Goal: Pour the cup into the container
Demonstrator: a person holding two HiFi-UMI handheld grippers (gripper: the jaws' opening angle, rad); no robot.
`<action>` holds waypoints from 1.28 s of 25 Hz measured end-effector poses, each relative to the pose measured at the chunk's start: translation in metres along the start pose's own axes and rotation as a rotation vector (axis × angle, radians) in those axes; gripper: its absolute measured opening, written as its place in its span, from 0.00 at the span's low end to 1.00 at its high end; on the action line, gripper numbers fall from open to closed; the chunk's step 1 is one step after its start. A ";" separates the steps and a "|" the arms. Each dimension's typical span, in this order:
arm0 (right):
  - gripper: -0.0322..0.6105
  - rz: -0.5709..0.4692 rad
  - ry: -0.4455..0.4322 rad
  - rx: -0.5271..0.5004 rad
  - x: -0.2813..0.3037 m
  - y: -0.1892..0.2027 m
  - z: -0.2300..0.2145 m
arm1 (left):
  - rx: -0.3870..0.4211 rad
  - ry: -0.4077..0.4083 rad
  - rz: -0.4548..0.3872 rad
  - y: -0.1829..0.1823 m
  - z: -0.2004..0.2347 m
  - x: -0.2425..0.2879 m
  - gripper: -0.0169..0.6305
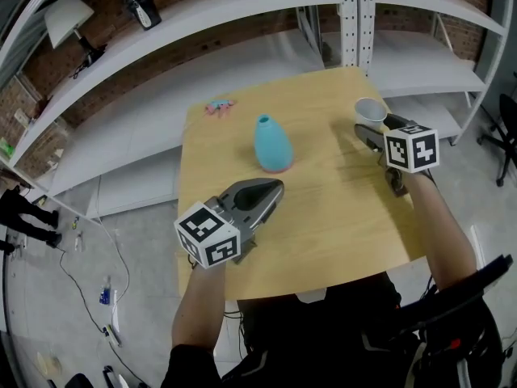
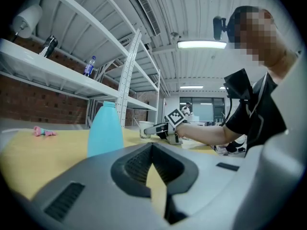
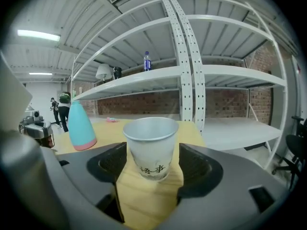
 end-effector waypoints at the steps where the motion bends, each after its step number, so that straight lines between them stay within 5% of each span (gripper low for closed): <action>1: 0.55 -0.001 0.001 0.004 0.001 -0.001 -0.001 | 0.000 0.004 -0.005 -0.001 0.000 0.000 0.03; 14: 0.51 -0.019 -0.048 -0.053 0.004 -0.010 0.013 | 0.052 0.021 0.002 0.000 -0.004 0.001 0.03; 32: 0.50 -0.067 -0.215 -0.506 0.000 -0.086 0.123 | 0.052 0.069 0.026 0.003 -0.010 0.001 0.03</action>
Point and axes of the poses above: the fingertips, and each gripper's own axes: x forward along the fingers, z to its left, y out of its underside, the point moved 7 cm from there along -x, backward along the fingers, and after that the axes turned 2 degrees about -z, right-handed, at the moved point
